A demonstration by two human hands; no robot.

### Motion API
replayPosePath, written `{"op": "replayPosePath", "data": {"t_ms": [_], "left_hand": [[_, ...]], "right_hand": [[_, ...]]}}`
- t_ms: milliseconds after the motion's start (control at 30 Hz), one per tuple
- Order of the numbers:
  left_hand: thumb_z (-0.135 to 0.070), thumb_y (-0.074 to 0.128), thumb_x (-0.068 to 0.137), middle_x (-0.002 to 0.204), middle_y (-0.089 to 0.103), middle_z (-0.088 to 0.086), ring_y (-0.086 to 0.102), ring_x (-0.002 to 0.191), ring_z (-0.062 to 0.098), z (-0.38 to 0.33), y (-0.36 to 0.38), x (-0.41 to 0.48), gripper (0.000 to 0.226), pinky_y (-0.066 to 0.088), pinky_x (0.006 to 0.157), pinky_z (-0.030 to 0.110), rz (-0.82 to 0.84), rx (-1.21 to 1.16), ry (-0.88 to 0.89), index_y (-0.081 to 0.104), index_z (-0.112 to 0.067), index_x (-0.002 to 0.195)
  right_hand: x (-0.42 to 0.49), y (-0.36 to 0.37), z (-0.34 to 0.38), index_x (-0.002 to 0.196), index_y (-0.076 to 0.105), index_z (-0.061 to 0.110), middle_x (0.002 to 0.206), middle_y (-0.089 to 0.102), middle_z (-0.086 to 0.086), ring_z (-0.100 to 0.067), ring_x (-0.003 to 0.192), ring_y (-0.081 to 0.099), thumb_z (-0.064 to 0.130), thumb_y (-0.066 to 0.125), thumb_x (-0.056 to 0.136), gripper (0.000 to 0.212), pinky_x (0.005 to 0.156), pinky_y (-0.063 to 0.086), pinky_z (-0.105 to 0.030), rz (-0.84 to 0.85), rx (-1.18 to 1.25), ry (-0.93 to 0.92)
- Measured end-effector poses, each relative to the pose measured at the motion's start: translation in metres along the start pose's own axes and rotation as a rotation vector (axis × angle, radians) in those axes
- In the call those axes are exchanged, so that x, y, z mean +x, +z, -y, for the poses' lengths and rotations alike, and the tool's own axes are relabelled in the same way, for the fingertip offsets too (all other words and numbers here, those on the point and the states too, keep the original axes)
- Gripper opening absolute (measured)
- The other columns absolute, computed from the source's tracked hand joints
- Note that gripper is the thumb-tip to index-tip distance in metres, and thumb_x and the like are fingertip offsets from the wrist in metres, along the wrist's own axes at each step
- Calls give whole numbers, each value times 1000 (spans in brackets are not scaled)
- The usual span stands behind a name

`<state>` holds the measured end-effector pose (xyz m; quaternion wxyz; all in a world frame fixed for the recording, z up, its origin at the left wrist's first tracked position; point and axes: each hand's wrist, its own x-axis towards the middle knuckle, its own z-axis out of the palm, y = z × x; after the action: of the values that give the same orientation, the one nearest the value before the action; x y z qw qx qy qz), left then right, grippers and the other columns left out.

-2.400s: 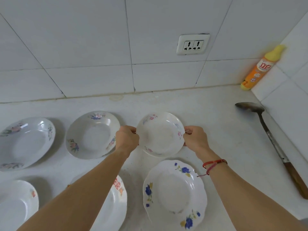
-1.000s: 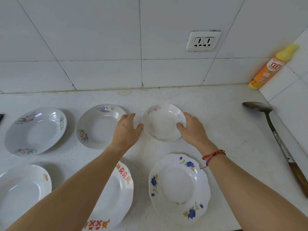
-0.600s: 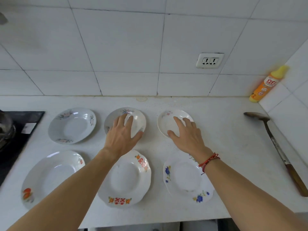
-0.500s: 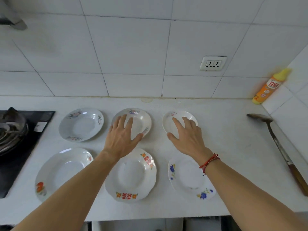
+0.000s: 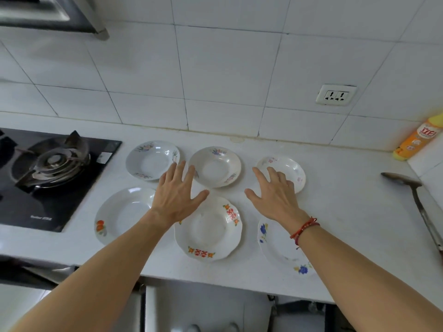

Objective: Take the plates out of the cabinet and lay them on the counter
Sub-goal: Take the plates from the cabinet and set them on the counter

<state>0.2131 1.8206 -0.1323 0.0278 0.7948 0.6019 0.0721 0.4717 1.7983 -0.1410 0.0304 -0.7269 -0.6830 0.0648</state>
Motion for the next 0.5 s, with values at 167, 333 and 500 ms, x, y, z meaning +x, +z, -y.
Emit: {"op": "replayPosePath", "data": {"t_ms": [167,333,500], "left_hand": [[-73,24,80,157,28,18,24,145,37,4,1,-22,94,25,116,49,-5,-6,-32,31,-10,149],[-67,43,88,157,28,17,24,144,36,12,3,-53,84,27,114,49,-5,3,-34,32,-9,148],[-67,42,89,158,26,18,21,146,36,20,1,-89,84,25,115,49,-1,-1,-25,29,-10,150]], "right_hand": [[-6,3,4,156,21,27,159,26,-15,-36,139,31,60,36,96,70,111,31,-52,8,-6,-24],[-29,8,11,156,21,28,159,26,-16,-38,138,31,62,36,96,71,110,30,-53,15,-5,-15],[-63,12,23,156,21,28,160,24,-16,-39,140,28,62,37,96,70,112,28,-54,12,-24,5]]}}
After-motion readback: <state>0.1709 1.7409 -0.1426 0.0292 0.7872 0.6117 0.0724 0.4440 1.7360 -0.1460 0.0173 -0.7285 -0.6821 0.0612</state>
